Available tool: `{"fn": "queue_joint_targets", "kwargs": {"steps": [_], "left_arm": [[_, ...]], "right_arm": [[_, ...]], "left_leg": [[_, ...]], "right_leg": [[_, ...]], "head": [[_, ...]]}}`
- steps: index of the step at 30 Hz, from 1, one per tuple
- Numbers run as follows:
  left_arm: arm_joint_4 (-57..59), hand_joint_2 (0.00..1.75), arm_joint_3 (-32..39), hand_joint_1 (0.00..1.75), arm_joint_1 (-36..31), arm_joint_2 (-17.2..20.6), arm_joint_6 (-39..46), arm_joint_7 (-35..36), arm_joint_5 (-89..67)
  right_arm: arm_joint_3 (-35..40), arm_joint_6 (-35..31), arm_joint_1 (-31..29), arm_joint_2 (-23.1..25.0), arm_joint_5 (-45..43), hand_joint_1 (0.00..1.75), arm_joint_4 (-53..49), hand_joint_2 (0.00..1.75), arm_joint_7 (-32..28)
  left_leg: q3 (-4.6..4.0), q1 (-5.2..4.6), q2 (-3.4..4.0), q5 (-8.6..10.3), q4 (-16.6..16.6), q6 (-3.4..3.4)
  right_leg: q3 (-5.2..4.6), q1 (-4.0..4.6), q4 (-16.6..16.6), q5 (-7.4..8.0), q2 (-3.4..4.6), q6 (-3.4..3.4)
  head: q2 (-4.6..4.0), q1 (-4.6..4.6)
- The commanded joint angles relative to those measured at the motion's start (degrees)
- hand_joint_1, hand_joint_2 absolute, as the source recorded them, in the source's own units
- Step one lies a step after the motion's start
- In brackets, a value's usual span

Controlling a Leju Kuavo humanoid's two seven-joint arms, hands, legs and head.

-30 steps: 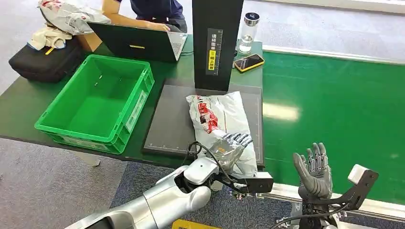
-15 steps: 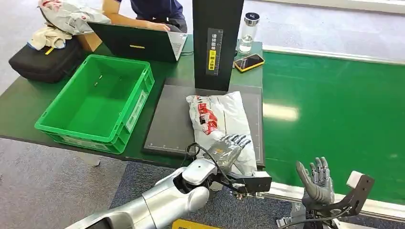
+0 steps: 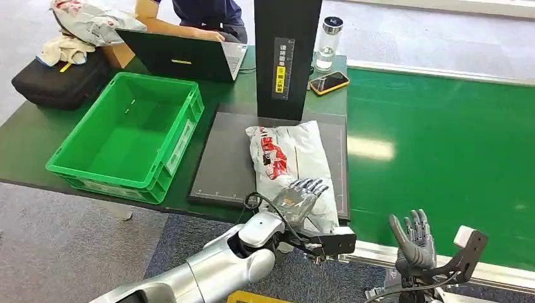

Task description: Moved the parcel from conveyor to table for the left to box.

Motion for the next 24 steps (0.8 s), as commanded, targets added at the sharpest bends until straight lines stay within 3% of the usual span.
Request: {"fn": "queue_joint_targets", "kwargs": {"steps": [1, 9, 24], "left_arm": [[1.81, 1.75, -3.84, 1.75, -0.98, 1.11, -0.43, -0.22, -0.25], [1.64, 1.75, -4.05, 1.75, -1.25, 0.67, -1.3, -0.31, -0.37], [2.47, 1.75, -3.71, 1.75, -1.74, 0.15, -0.77, -0.27, -2.03]], "right_arm": [[-0.91, 0.31, -0.09, -0.13, -1.25, 0.0, -0.06, 1.75, -0.14], [-1.21, 2.52, 2.92, 1.27, -2.13, 0.0, -7.29, 1.75, 0.53], [-2.44, 4.54, 1.31, 1.47, -1.42, 0.0, -6.51, 1.75, 0.19]], "left_leg": [[0.2, 0.04, 0.12, -0.04, -0.08, -0.07], [0.14, 0.02, 0.06, -0.04, -0.04, -0.05], [0.12, 0.04, 0.09, -0.03, -0.03, -0.06]], "right_leg": [[0.17, 0.05, -0.08, 0.0, 0.13, -0.11], [0.1, 0.02, -0.04, -0.03, 0.07, -0.1], [0.08, 0.05, -0.05, 0.0, 0.1, -0.09]], "head": [[0.02, 0.0], [0.02, 0.0], [0.02, 0.02]]}}
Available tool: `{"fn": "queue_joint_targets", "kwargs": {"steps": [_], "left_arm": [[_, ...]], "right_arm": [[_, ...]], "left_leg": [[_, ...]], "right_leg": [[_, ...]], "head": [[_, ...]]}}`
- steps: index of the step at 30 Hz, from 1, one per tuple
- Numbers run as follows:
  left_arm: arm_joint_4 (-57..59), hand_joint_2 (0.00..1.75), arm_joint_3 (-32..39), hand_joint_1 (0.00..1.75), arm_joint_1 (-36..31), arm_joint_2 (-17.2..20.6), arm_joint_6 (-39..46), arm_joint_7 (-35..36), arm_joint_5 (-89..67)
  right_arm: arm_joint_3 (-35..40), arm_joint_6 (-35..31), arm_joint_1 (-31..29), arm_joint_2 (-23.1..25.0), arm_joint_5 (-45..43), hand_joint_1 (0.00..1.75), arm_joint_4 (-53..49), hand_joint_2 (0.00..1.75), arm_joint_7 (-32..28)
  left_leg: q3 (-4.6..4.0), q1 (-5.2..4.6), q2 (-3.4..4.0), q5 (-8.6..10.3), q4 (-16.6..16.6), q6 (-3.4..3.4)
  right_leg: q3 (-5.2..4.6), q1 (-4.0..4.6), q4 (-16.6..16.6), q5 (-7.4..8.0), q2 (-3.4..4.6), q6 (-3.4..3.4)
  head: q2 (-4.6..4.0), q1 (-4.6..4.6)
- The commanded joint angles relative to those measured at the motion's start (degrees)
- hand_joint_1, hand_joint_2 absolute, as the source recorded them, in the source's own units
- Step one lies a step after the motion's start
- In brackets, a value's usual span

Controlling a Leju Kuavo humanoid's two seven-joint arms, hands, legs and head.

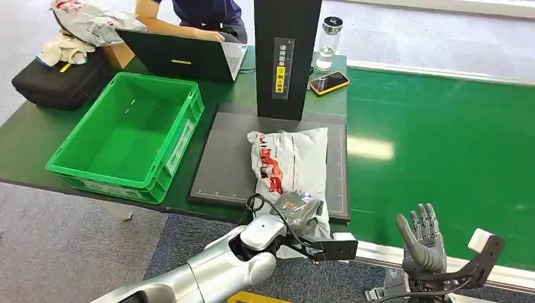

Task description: Moved the parcel from conveyor to table for the left to box.

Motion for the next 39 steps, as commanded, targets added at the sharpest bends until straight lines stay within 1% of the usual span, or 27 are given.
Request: {"fn": "queue_joint_targets", "kwargs": {"steps": [1, 5, 6, 8, 11, 13, 14, 20, 23, 24, 25, 27, 29, 31, 32, 35, 36, 39], "left_arm": [[2.52, 1.75, -2.26, 1.75, -1.84, 0.09, 0.19, 0.0, -0.79], [2.52, 1.75, -1.98, 1.75, -1.98, -0.01, 0.5, -0.04, -0.77], [2.52, 1.75, -1.98, 1.75, -1.98, -0.01, 0.5, -0.04, -0.77], [2.52, 1.75, -1.98, 1.75, -1.98, -0.01, 0.5, -0.04, -0.77], [2.52, 1.75, -1.98, 1.75, -1.98, -0.01, 0.5, -0.04, -0.77], [2.52, 1.75, -1.98, 1.75, -1.98, -0.01, 0.5, -0.04, -0.77], [2.42, 1.75, -1.91, 1.75, -1.98, 0.04, 0.8, 0.03, -0.8], [0.06, 1.75, 1.36, 1.75, -3.24, 0.38, 4.16, 0.84, 0.81], [-4.84, 1.75, 4.22, 1.75, -4.26, 1.48, 7.28, 1.79, 1.29], [-7.95, 1.75, 5.64, 1.75, -4.47, 2.26, 7.9, 2.2, 1.49], [-10.65, 1.75, 6.8, 1.75, -4.54, 2.89, 8.32, 2.6, 1.64], [-15.55, 1.75, 8.48, 1.75, -4.17, 4.33, 7.06, 3.65, 1.37], [-15.54, 1.75, 8.48, 1.75, -4.02, 4.38, 7.07, 3.64, 1.38], [-19.85, 1.75, 11.05, 1.75, -3.29, 5.02, 9.51, 3.99, 1.75], [-22.75, 1.75, 11.97, 1.75, -3.02, 5.73, 9.84, 4.13, 1.92], [-33.72, 1.75, 15.96, 1.75, -0.91, 8.27, 10.36, 5.07, 3.15], [-37.56, 1.75, 17.51, 1.75, 0.08, 8.95, 10.45, 5.41, 3.84], [-44.21, 1.75, 20.31, 1.75, 2.06, 10.1, 11.0, 5.55, 5.36]], "right_arm": [[-2.38, 1.3, -1.73, 1.39, 0.36, 0.0, 1.17, 1.75, -0.23], [-2.39, 1.53, -1.96, 1.28, 0.43, 0.0, 1.56, 1.75, -0.27], [-2.39, 1.53, -1.96, 1.28, 0.43, 0.0, 1.56, 1.75, -0.27], [-2.39, 1.53, -1.96, 1.28, 0.43, 0.0, 1.56, 1.75, -0.27], [-2.39, 1.53, -1.96, 1.28, 0.43, 0.0, 1.56, 1.75, -0.27], [-2.39, 1.53, -1.96, 1.28, 0.43, 0.0, 1.56, 1.75, -0.27], [-2.37, 1.58, -1.81, 1.32, 0.44, 0.0, 1.4, 1.75, -0.27], [-1.94, 1.77, -1.61, 1.43, 0.49, 0.0, 1.11, 1.75, -0.23], [-1.96, 1.81, -1.1, 1.59, 0.49, 0.0, 0.37, 1.75, -0.23], [-2.06, 1.84, -0.86, 1.74, 0.48, 0.0, -0.05, 1.75, -0.22], [-2.12, 1.94, -0.77, 1.78, 0.4, 0.0, -0.22, 1.75, -0.12], [-2.24, 2.08, -0.45, 2.01, 0.4, 0.0, -0.81, 1.75, -0.1], [-2.26, 2.08, -0.41, 2.01, 0.4, 0.0, -0.8, 1.75, -0.1], [-2.35, 2.14, -0.5, 2.06, 0.32, 0.0, -0.91, 1.75, 0.02], [-2.4, 2.16, -0.41, 2.14, 0.28, 0.0, -1.13, 1.75, 0.07], [-2.67, 2.19, -0.02, 2.64, 0.24, 0.0, -1.95, 1.75, 0.24], [-2.82, 2.18, 0.15, 2.85, 0.22, 0.0, -2.29, 1.75, 0.3], [-3.31, 2.07, 0.96, 3.31, 0.14, 0.0, -3.58, 1.75, 0.43]], "left_leg": [[0.21, 0.05, 0.12, -0.04, -0.07, -0.07], [0.09, 0.04, 0.09, -0.02, -0.03, -0.05], [0.18, 0.06, 0.13, -0.04, -0.06, -0.07], [0.05, 0.04, 0.07, -0.02, -0.01, -0.04], [0.2, 0.07, 0.14, -0.04, -0.06, -0.08], [0.08, 0.04, 0.09, -0.02, -0.03, -0.05], [0.2, 0.06, 0.13, -0.05, -0.06, -0.08], [0.18, 0.07, 0.13, -0.05, -0.04, -0.09], [0.03, 0.05, 0.06, -0.02, 0.02, -0.07], [0.09, 0.07, 0.08, -0.03, 0.0, -0.09], [-0.02, 0.06, 0.04, -0.02, 0.05, -0.07], [-0.05, 0.05, 0.03, -0.01, 0.06, -0.07], [0.01, 0.05, 0.09, -0.03, 0.03, -0.08], [0.09, 0.04, 0.11, -0.04, -0.02, -0.08], [0.2, 0.06, 0.15, -0.07, -0.05, -0.1], [0.01, 0.03, 0.14, -0.06, 0.03, -0.08], [0.12, 0.03, 0.2, -0.09, 0.0, -0.11], [0.08, 0.04, 0.2, -0.08, -0.02, -0.1]], "right_leg": [[0.18, 0.06, -0.08, -0.01, 0.13, -0.13], [0.07, 0.04, -0.04, 0.01, 0.1, -0.08], [0.16, 0.07, -0.08, 0.01, 0.14, -0.13], [0.04, 0.04, -0.03, 0.01, 0.08, -0.07], [0.17, 0.07, -0.09, 0.01, 0.16, -0.13], [0.06, 0.04, -0.04, 0.01, 0.09, -0.08], [0.17, 0.07, -0.07, 0.0, 0.15, -0.13], [0.15, 0.08, -0.06, 0.0, 0.14, -0.15], [0.03, 0.06, 0.0, 0.0, 0.07, -0.11], [0.08, 0.08, -0.01, 0.0, 0.09, -0.15], [-0.03, 0.06, 0.04, 0.0, 0.05, -0.1], [-0.06, 0.05, 0.06, 0.0, 0.04, -0.11], [-0.02, 0.05, 0.03, 0.0, 0.1, -0.12], [0.05, 0.05, 0.0, -0.01, 0.12, -0.13], [0.15, 0.07, -0.03, -0.02, 0.17, -0.18], [-0.04, 0.04, 0.06, -0.02, 0.15, -0.13], [0.04, 0.05, 0.05, -0.05, 0.21, -0.18], [0.01, 0.05, 0.02, -0.03, 0.21, -0.16]], "head": [[0.0, -0.02], [-0.02, 0.0], [0.0, -0.02], [0.0, 0.0], [0.0, 0.0], [0.0, 0.0], [0.0, 0.0], [0.0, 0.0], [0.0, 0.0], [0.0, 0.0], [0.0, 0.0], [0.0, 0.0], [0.0, 0.0], [0.0, 0.02], [0.0, -0.02], [0.0, 0.02], [0.0, 0.0], [0.0, 0.0]]}}
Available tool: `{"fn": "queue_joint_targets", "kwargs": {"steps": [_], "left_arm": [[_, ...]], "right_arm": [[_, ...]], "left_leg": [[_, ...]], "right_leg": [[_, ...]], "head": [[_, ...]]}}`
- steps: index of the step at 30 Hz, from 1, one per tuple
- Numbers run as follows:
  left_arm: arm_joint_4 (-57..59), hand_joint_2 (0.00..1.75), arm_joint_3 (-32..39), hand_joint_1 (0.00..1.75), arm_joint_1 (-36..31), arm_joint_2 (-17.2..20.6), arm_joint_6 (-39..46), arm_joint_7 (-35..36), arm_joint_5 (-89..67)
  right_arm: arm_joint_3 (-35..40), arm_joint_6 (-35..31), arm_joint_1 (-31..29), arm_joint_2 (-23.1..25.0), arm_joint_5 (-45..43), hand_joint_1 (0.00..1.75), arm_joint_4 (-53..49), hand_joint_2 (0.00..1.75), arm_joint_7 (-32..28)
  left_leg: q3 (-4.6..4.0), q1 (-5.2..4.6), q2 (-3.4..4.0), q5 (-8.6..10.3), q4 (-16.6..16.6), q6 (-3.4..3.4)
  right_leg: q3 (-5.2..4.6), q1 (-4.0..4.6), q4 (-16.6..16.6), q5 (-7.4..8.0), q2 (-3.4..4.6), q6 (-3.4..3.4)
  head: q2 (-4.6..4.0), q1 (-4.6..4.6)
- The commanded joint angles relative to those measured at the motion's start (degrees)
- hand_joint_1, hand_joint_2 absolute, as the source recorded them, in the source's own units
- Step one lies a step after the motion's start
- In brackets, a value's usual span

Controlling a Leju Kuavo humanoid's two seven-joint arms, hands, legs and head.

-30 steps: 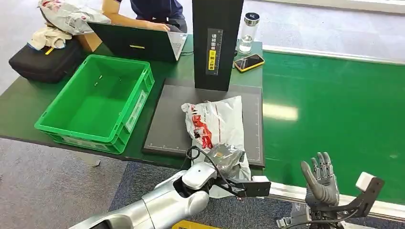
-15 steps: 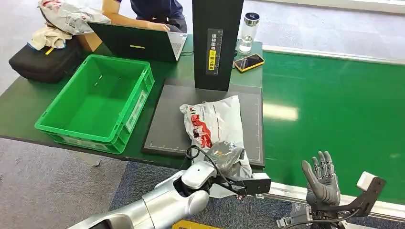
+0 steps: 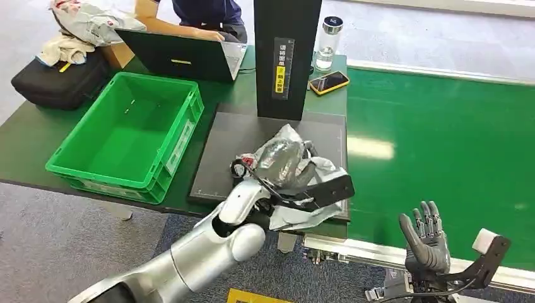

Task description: Moved the parcel from conveyor to table for the left to box.

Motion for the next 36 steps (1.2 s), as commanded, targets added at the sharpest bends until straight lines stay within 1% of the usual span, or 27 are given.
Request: {"fn": "queue_joint_targets", "kwargs": {"steps": [1, 2, 5, 8, 10, 13, 15, 16, 17, 18, 23, 26, 32, 33, 36], "left_arm": [[-26.51, 1.75, 10.47, 1.75, 4.06, 7.13, 0.87, 0.7, 3.25], [-28.06, 1.75, 11.56, 1.75, 4.92, 7.2, 1.27, 0.39, 4.04], [-31.41, 1.75, 13.79, 1.75, 7.09, 7.98, 2.29, -0.7, 5.41], [-32.31, 1.75, 14.5, 1.75, 7.75, 8.26, 2.65, -0.97, 5.72], [-33.67, 1.75, 15.98, 1.75, 8.68, 8.11, 3.57, -1.47, 6.66], [-37.19, 1.75, 19.88, 1.75, 10.4, 8.86, 5.34, -1.69, 9.42], [-38.63, 1.75, 23.06, 1.75, 11.55, 9.55, 6.32, -1.87, 12.07], [-38.68, 1.75, 24.18, 1.75, 11.91, 9.99, 6.57, -1.93, 12.65], [-38.6, 1.75, 25.08, 1.75, 12.24, 10.08, 6.88, -2.05, 13.06], [-38.41, 1.75, 25.59, 1.75, 12.55, 10.53, 6.91, -2.84, 13.65], [-37.98, 1.75, 25.42, 1.75, 12.62, 10.01, 6.94, -3.05, 13.67], [-37.98, 1.75, 25.42, 1.75, 12.62, 10.01, 6.94, -3.05, 13.67], [-37.98, 1.75, 25.42, 1.75, 12.62, 10.01, 6.94, -3.05, 13.67], [-37.98, 1.75, 25.42, 1.75, 12.62, 10.01, 6.94, -3.05, 13.67], [-36.52, 1.75, 27.33, 1.75, 12.42, 10.12, 7.92, -2.68, 14.24]], "right_arm": [[-2.4, 0.19, 1.28, 3.06, -0.21, 0.0, -3.0, 1.75, 0.39], [-2.68, 0.18, 1.56, 3.28, -0.23, 0.0, -3.53, 1.75, 0.47], [-3.68, 0.28, 2.47, 3.88, -0.19, 0.0, -4.66, 1.75, 0.55], [-3.94, 0.46, 2.52, 3.95, -0.13, 0.0, -4.62, 1.75, 0.62], [-4.38, 0.57, 2.52, 4.14, -0.09, 0.0, -4.51, 1.75, 0.62], [-4.89, 1.31, 2.91, 4.23, 0.1, 0.0, -4.8, 1.75, 0.66], [-4.92, 1.76, 2.91, 4.12, 0.19, 0.0, -4.64, 1.75, 0.73], [-4.9, 1.82, 2.73, 4.03, 0.19, 0.0, -4.38, 1.75, 0.74], [-4.86, 1.86, 2.63, 3.95, 0.19, 0.0, -4.19, 1.75, 0.75], [-4.87, 1.87, 2.64, 3.96, 0.19, 0.0, -4.14, 1.75, 0.76], [-4.88, 1.91, 2.7, 4.0, 0.2, 0.0, -4.18, 1.75, 0.76], [-4.88, 1.91, 2.7, 4.0, 0.2, 0.0, -4.18, 1.75, 0.76], [-4.88, 1.91, 2.7, 4.0, 0.2, 0.0, -4.18, 1.75, 0.76], [-4.88, 1.91, 2.7, 4.0, 0.2, 0.0, -4.18, 1.75, 0.76], [-4.11, 1.99, 1.92, 3.0, 0.27, 0.0, -2.82, 1.75, 0.79]], "left_leg": [[0.04, 0.01, 0.13, -0.04, -0.01, -0.07], [0.18, 0.04, 0.2, -0.09, -0.03, -0.11], [0.08, 0.02, 0.16, -0.05, -0.03, -0.07], [0.22, 0.04, 0.23, -0.09, -0.07, -0.09], [0.1, 0.03, 0.13, -0.04, -0.04, -0.06], [0.21, 0.05, 0.2, -0.07, -0.07, -0.09], [0.09, 0.02, 0.15, -0.04, -0.03, -0.06], [0.25, 0.05, 0.27, -0.09, -0.08, -0.11], [0.17, 0.02, 0.22, -0.06, -0.07, -0.08], [0.29, 0.04, 0.29, -0.09, -0.11, -0.12], [0.1, 0.04, 0.07, -0.02, -0.04, -0.05], [0.22, 0.06, 0.14, -0.05, -0.07, -0.07], [0.07, 0.04, 0.05, -0.02, -0.03, -0.05], [0.19, 0.06, 0.08, -0.05, -0.06, -0.08], [0.1, 0.04, 0.08, -0.03, -0.03, -0.06]], "right_leg": [[-0.03, 0.02, 0.02, -0.02, 0.14, -0.1], [0.08, 0.05, 0.01, -0.05, 0.21, -0.16], [0.0, 0.03, 0.0, -0.02, 0.17, -0.11], [0.13, 0.05, -0.04, -0.03, 0.24, -0.16], [0.06, 0.04, -0.02, -0.01, 0.14, -0.1], [0.14, 0.06, -0.05, -0.02, 0.22, -0.16], [0.03, 0.02, -0.01, -0.01, 0.16, -0.09], [0.15, 0.06, -0.05, -0.02, 0.29, -0.17], [0.08, 0.02, -0.02, -0.02, 0.23, -0.12], [0.17, 0.05, -0.05, -0.02, 0.31, -0.18], [0.07, 0.05, -0.04, -0.01, 0.08, -0.09], [0.18, 0.06, -0.08, -0.02, 0.15, -0.13], [0.07, 0.03, -0.04, -0.01, 0.06, -0.08], [0.17, 0.06, -0.07, -0.03, 0.1, -0.14], [0.08, 0.04, -0.04, -0.01, 0.08, -0.09]], "head": [[0.0, -0.02], [0.0, 0.02], [0.0, 0.0], [0.0, -0.02], [0.0, 0.0], [0.0, 0.02], [0.0, 0.0], [0.0, 0.0], [0.0, 0.0], [0.0, 0.0], [0.0, 0.0], [0.0, -0.02], [0.0, 0.0], [0.0, 0.0], [0.0, 0.0]]}}
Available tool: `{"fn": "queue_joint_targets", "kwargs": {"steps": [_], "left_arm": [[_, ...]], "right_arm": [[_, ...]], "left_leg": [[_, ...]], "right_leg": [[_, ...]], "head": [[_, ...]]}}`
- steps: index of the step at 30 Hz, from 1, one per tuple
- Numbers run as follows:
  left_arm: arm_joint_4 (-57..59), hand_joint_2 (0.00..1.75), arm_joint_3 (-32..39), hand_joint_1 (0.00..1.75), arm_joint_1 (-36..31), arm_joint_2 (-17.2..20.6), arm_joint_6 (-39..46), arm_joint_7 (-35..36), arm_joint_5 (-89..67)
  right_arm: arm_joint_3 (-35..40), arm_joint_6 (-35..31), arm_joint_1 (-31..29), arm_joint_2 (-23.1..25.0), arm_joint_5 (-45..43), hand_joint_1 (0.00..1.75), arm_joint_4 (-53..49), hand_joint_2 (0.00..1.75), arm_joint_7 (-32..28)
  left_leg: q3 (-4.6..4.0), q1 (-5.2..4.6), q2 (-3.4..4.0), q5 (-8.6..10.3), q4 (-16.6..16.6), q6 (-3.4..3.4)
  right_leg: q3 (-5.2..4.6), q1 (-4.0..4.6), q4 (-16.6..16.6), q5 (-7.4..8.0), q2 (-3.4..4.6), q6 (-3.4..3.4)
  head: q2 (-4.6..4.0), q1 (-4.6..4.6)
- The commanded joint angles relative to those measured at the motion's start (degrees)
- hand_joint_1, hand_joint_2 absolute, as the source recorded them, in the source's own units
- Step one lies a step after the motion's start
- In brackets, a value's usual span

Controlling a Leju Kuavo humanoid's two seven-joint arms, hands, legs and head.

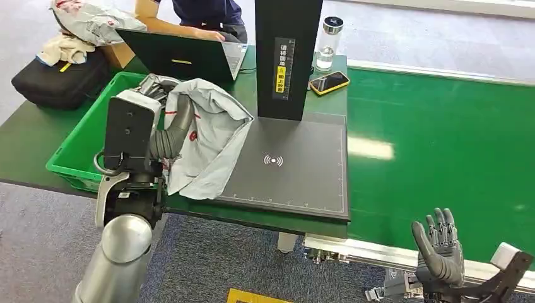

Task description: Moved the parcel from conveyor to table for the left to box.

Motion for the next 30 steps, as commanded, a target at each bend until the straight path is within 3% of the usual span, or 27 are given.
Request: {"fn": "queue_joint_targets", "kwargs": {"steps": [1, 10, 12, 15, 30], "left_arm": [[2.43, 1.75, 2.52, 1.75, -1.81, 1.69, 0.63, 0.01, 1.31], [6.74, 1.75, 9.13, 1.75, -6.68, 2.36, 1.63, -1.8, 6.55], [13.05, 1.75, 10.85, 1.75, -14.15, 2.62, 1.68, 0.6, 4.43], [16.68, 1.75, 13.42, 1.75, -18.46, 2.64, 0.04, 0.96, 3.41], [19.21, 1.75, 14.49, 1.75, -19.07, 3.91, -0.13, 1.16, 2.31]], "right_arm": [[-0.4, -0.06, -1.46, 0.32, -0.24, 0.0, 2.31, 1.75, 0.36], [-1.95, -0.12, -1.25, 1.97, -0.67, 0.0, 0.79, 1.75, 0.24], [-1.39, 0.03, -1.59, 1.79, -0.63, 0.0, 1.52, 1.75, 0.28], [-0.07, 0.23, -2.5, 1.54, -0.42, 0.0, 2.65, 1.75, 0.17], [0.58, 0.0, -2.74, 0.44, -0.35, 0.0, 3.59, 1.75, -0.11]], "left_leg": [[0.2, 0.06, 0.13, -0.04, -0.07, -0.08], [0.23, 0.09, 0.14, -0.03, -0.06, -0.11], [0.12, 0.08, 0.07, -0.01, 0.0, -0.09], [0.06, 0.13, -0.05, 0.03, 0.07, -0.12], [0.21, 0.1, 0.14, 0.01, -0.06, -0.11]], "right_leg": [[0.15, 0.07, -0.06, 0.0, 0.15, -0.14], [0.17, 0.11, -0.05, 0.01, 0.15, -0.18], [0.09, 0.09, 0.0, 0.0, 0.08, -0.14], [0.08, 0.15, 0.06, 0.0, -0.03, -0.18], [0.18, 0.11, -0.04, 0.02, 0.15, -0.18]], "head": [[0.0, 0.0], [0.0, 0.0], [0.0, 0.0], [0.0, 0.0], [0.0, 0.0]]}}
